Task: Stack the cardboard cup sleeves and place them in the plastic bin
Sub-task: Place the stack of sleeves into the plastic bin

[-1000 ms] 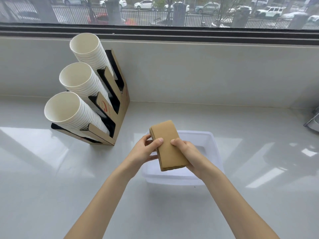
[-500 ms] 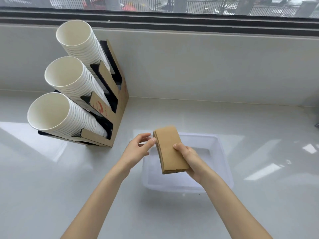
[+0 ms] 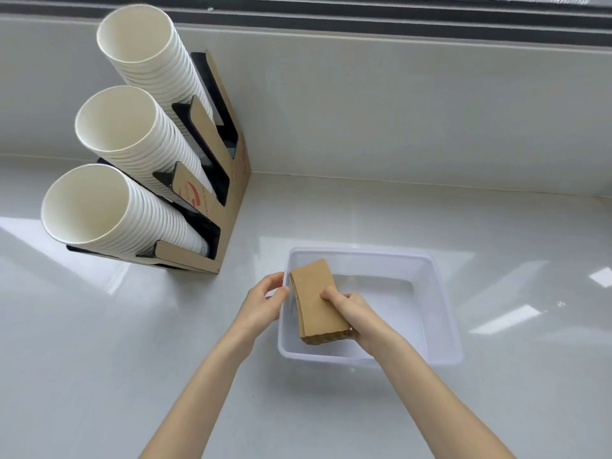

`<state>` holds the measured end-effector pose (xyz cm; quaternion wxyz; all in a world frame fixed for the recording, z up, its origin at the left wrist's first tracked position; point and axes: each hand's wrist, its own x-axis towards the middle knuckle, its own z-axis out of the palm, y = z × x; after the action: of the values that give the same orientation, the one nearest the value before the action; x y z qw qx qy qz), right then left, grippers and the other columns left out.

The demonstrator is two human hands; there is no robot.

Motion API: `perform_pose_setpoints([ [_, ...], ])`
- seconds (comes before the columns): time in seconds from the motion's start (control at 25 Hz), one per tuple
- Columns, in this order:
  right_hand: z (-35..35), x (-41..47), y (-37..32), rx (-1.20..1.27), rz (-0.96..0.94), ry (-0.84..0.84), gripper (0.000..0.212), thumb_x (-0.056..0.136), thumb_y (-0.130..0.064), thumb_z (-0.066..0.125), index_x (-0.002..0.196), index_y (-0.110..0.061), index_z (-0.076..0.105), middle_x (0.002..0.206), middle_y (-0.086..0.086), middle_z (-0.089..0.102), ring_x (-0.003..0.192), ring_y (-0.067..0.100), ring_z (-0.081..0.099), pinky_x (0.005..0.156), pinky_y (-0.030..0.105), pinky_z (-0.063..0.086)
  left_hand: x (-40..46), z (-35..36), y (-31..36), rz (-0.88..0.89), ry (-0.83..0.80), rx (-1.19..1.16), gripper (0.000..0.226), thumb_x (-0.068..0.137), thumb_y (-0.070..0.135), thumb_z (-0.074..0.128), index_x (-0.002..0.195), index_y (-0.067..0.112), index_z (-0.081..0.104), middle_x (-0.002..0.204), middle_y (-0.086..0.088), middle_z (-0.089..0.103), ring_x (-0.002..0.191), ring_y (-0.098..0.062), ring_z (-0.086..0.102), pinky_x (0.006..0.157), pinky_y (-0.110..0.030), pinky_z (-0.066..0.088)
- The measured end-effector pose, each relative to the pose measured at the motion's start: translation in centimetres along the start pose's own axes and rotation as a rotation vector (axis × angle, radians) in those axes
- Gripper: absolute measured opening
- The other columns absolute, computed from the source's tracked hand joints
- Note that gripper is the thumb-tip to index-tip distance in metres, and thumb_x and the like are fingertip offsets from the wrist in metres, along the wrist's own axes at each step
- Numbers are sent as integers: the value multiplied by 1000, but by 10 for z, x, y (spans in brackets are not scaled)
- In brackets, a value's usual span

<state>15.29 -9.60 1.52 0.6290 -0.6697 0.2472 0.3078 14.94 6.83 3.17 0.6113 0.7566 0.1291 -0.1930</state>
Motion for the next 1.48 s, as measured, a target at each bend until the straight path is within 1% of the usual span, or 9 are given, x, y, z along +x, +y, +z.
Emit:
perform_pose_setpoints([
  [0.12,3,2,4,14,8,-4,48,83,-38,53,118,-5,48,102,7,63,82,16,61,68,29,52,-2,0,-2,8,-8,-29,26,92,16,40,110,31,51,113,13,54,94,6,53,64,-15,44],
  [0.28,6,-1,6,-21,6,-3,47,84,-38,51,121,-11,39,102,-2,56,89,12,58,70,30,52,-1,1,-3,9,-7,-37,30,92,15,39,118,25,51,118,10,54,95,3,53,67,-18,46],
  [0.44,9,1,8,-315,-41,88,55,83,-43,48,126,-10,39,130,8,42,119,27,45,100,41,43,-1,0,-6,7,-5,-51,29,93,18,40,119,25,50,121,9,52,97,1,54,66,-18,46],
  [0.52,9,1,7,-331,-39,92,61,82,-48,49,128,-9,39,133,8,40,124,29,41,104,44,39,-1,1,-6,2,-3,-45,29,93,20,40,120,25,49,123,8,51,99,-3,53,67,-19,46],
  [0.76,26,-1,10,-363,-75,81,62,83,-52,47,129,-10,40,122,8,32,122,27,41,103,40,40,-2,0,-7,5,1,-66,29,93,19,40,120,26,50,123,6,52,98,-2,55,68,-20,48],
  [1.12,24,-1,7,-375,-123,42,62,86,-45,49,135,-12,31,136,10,35,126,27,40,108,40,35,-3,-2,-10,4,-16,-122,27,93,21,41,117,30,51,124,6,54,102,-3,55,69,-21,49],
  [1.32,18,-5,4,-346,-172,46,55,87,-43,49,132,-15,37,134,10,46,120,25,48,99,32,41,-2,-1,-9,20,9,-104,25,93,21,43,114,30,52,127,2,54,105,-9,54,72,-22,47],
  [1.4,11,-9,2,-373,-165,32,61,87,-46,47,137,-15,32,138,8,45,123,23,46,91,26,36,0,-2,-9,15,21,-61,29,92,21,44,121,24,48,131,-2,52,110,-14,52,80,-26,46],
  [1.48,2,-12,0,-427,-165,33,68,87,-49,46,141,-16,25,145,6,38,131,22,38,97,28,32,0,-3,-4,2,20,-25,39,92,22,44,131,18,41,136,-5,48,115,-17,48,91,-31,43],
])
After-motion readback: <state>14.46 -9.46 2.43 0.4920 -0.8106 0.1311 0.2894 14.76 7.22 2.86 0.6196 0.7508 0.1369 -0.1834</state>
